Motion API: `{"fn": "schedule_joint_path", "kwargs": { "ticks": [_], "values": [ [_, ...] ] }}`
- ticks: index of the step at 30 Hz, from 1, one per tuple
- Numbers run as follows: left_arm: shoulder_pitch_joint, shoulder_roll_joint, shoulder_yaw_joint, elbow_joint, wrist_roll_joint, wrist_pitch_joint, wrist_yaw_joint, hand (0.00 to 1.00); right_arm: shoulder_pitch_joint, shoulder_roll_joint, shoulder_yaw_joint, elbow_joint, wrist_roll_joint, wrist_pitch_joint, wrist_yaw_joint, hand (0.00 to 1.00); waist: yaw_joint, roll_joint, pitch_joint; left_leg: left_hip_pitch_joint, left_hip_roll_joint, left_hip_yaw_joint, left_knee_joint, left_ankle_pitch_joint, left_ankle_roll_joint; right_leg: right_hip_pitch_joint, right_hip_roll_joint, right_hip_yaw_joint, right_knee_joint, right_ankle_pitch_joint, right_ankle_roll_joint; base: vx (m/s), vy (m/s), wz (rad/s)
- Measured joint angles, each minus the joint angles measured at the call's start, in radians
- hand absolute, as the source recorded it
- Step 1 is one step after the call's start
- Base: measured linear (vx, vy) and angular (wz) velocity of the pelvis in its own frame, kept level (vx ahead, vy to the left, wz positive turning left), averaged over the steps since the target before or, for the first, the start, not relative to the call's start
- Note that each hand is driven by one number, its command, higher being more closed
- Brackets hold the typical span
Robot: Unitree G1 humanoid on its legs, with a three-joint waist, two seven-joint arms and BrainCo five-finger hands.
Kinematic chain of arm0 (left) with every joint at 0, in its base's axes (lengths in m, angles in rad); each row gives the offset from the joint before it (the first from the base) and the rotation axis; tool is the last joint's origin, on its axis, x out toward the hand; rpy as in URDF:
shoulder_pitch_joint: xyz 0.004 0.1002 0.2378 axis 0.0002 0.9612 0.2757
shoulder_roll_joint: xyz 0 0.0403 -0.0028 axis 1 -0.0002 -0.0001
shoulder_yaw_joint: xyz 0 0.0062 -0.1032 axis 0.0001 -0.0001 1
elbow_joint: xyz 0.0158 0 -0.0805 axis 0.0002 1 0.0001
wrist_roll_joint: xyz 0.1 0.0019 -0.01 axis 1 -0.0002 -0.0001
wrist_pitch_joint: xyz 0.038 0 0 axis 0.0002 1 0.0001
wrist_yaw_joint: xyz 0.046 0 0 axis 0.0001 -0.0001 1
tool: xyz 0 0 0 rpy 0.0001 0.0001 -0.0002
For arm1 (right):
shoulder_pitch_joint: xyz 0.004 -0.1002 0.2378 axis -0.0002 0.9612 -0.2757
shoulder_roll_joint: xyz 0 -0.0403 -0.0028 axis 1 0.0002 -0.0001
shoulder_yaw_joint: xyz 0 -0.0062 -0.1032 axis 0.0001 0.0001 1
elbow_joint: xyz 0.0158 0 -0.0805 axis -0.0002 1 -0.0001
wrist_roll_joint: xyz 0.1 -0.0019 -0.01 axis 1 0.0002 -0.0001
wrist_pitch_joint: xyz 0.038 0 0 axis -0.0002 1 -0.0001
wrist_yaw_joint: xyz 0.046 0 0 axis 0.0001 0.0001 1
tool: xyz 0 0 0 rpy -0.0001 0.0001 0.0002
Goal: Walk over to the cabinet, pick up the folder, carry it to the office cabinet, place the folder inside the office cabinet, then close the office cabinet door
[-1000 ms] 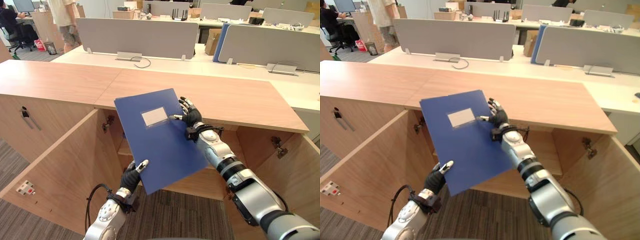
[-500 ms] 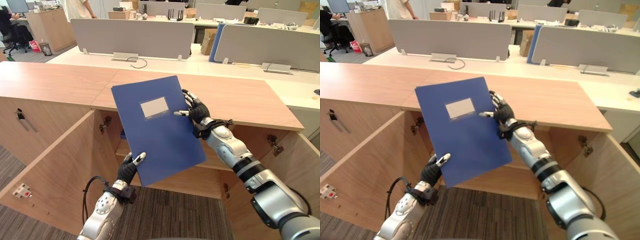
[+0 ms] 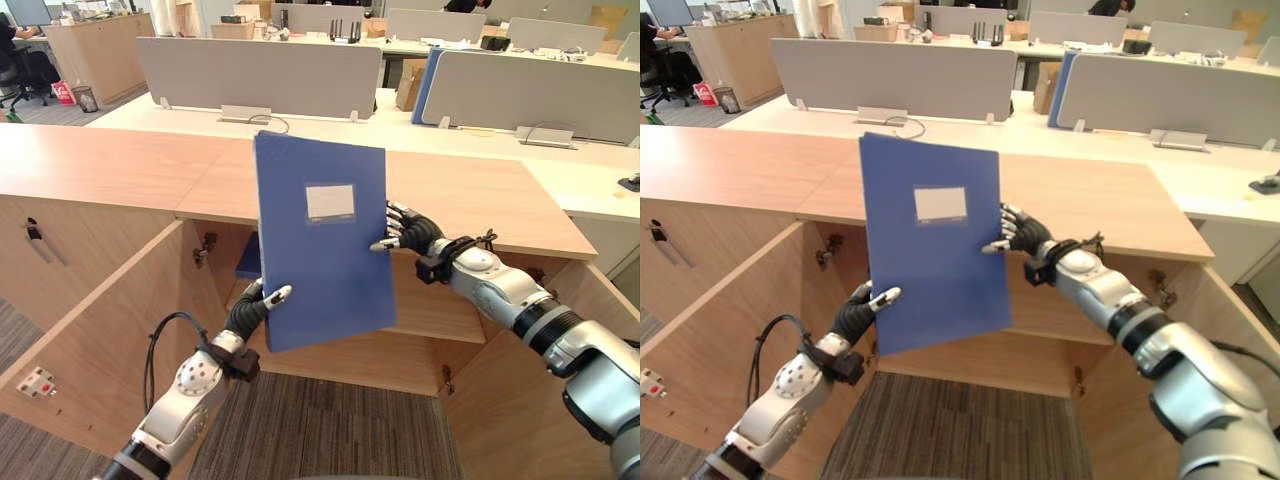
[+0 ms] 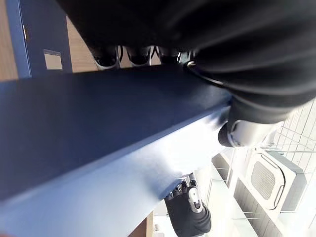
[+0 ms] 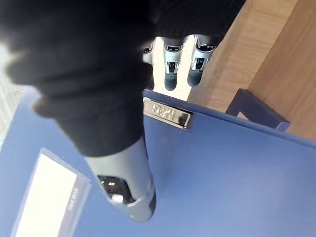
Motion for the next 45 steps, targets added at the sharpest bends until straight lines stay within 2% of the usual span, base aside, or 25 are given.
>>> {"fn": "schedule_joint_path", "kwargs": {
  "ticks": [6, 9, 12, 15, 16, 19, 22, 27, 28, 33, 35, 37, 40, 45],
  "values": [
    [-0.035, 0.003, -0.018, 0.000, -0.012, -0.001, 0.000, 1.00, 0.011, 0.011, 0.036, 0.019, 0.007, 0.009, 0.018, 0.00, 0.004, 0.000, 0.000, -0.001, 0.000, 0.000, 0.000, 0.000, 0.000, 0.000, 0.000, 0.000, -0.001, 0.000, 0.000, 0.00, 0.000, 0.00],
    [-0.075, 0.006, -0.003, 0.000, -0.020, -0.003, 0.001, 1.00, 0.064, 0.058, 0.042, 0.034, 0.035, 0.022, 0.038, 0.00, 0.007, 0.000, 0.000, -0.002, 0.000, -0.002, 0.000, 0.000, 0.000, 0.002, 0.000, -0.002, -0.004, 0.000, 0.000, 0.00, 0.000, 0.00],
    [-0.104, 0.006, 0.019, 0.000, -0.018, -0.005, 0.004, 1.00, 0.095, 0.154, 0.015, 0.104, 0.087, 0.016, 0.038, 0.00, 0.005, 0.001, 0.000, -0.002, 0.000, -0.003, 0.000, 0.000, 0.000, 0.004, 0.000, -0.003, -0.008, 0.001, -0.001, 0.00, 0.000, 0.00],
    [-0.106, -0.008, 0.044, 0.001, -0.019, -0.005, 0.011, 1.00, 0.106, 0.246, -0.065, 0.165, 0.138, -0.009, 0.036, 0.00, 0.006, 0.001, 0.000, -0.002, 0.000, -0.007, 0.000, 0.000, 0.000, 0.007, 0.000, -0.006, -0.010, 0.002, -0.001, 0.00, 0.014, 0.04],
    [-0.108, -0.016, 0.053, 0.001, -0.022, -0.005, 0.014, 1.00, 0.106, 0.272, -0.091, 0.183, 0.141, -0.024, 0.034, 1.00, 0.008, 0.001, 0.000, -0.001, 0.000, -0.013, 0.000, 0.000, 0.000, 0.011, 0.000, -0.011, -0.012, 0.002, -0.001, 0.00, 0.016, 0.09],
    [-0.111, -0.028, 0.067, 0.002, -0.041, -0.005, 0.026, 1.00, 0.106, 0.308, -0.124, 0.199, 0.168, -0.049, 0.033, 1.00, 0.020, 0.001, 0.000, -0.002, -0.001, -0.018, 0.002, 0.000, 0.000, 0.013, 0.000, -0.015, -0.014, 0.002, -0.001, -0.01, 0.012, 0.06],
    [-0.111, -0.028, 0.080, 0.004, -0.061, -0.005, 0.029, 1.00, 0.106, 0.323, -0.123, 0.199, 0.177, -0.055, 0.040, 1.00, 0.022, 0.001, 0.000, -0.002, -0.001, -0.024, 0.003, 0.000, 0.000, 0.020, 0.000, -0.021, -0.018, 0.002, -0.001, -0.01, 0.010, 0.07],
    [-0.111, -0.028, 0.081, 0.020, -0.089, -0.044, 0.029, 1.00, 0.106, 0.320, -0.129, 0.195, 0.217, -0.071, 0.088, 1.00, 0.021, 0.001, 0.000, -0.002, 0.000, -0.030, 0.004, -0.002, -0.003, 0.027, 0.001, -0.027, -0.027, 0.003, -0.002, 0.00, 0.008, 0.03],
    [-0.111, -0.028, 0.081, 0.020, -0.092, -0.050, 0.029, 0.00, 0.106, 0.319, -0.131, 0.193, 0.217, -0.074, 0.093, 1.00, 0.021, 0.001, 0.000, -0.002, 0.000, -0.029, 0.004, -0.002, -0.003, 0.027, 0.001, -0.027, -0.028, 0.003, -0.002, 0.00, 0.000, 0.00],
    [-0.110, -0.038, 0.081, 0.020, -0.134, -0.107, 0.000, 0.00, 0.106, 0.311, -0.134, 0.170, 0.217, -0.083, 0.106, 1.00, 0.021, 0.001, 0.001, -0.002, 0.000, -0.029, 0.004, -0.003, -0.005, 0.028, 0.001, -0.027, -0.029, 0.003, -0.002, 0.00, 0.000, 0.00],
    [-0.099, -0.052, 0.081, 0.030, -0.167, -0.130, -0.038, 0.00, 0.106, 0.311, -0.139, 0.165, 0.215, -0.080, 0.113, 1.00, 0.019, 0.001, 0.002, -0.002, 0.000, -0.029, 0.004, -0.003, -0.005, 0.028, 0.001, -0.027, -0.029, 0.003, -0.002, 0.00, 0.000, 0.00],
    [-0.087, -0.068, 0.080, 0.071, -0.209, -0.148, -0.104, 0.00, 0.106, 0.308, -0.138, 0.164, 0.210, -0.072, 0.115, 1.00, 0.018, 0.001, 0.002, -0.002, 0.000, -0.029, 0.004, -0.003, -0.005, 0.028, 0.002, -0.027, -0.029, 0.003, -0.002, 0.00, 0.000, 0.00],
    [-0.066, -0.086, 0.067, 0.165, -0.290, -0.153, -0.207, 0.00, 0.106, 0.299, -0.132, 0.164, 0.172, -0.051, 0.115, 1.00, 0.013, 0.000, 0.009, -0.002, 0.000, -0.029, 0.005, -0.003, -0.005, 0.028, 0.002, -0.027, -0.028, 0.003, -0.002, 0.00, 0.000, 0.00],
    [-0.027, -0.173, 0.060, 0.365, -0.363, -0.137, -0.308, 0.00, 0.177, 0.257, -0.169, 0.078, 0.112, -0.030, 0.115, 1.00, 0.007, -0.002, 0.014, -0.003, 0.000, -0.029, 0.001, -0.003, -0.005, 0.026, 0.001, -0.028, -0.028, 0.002, -0.002, 0.00, 0.000, 0.00]
  ]
}}
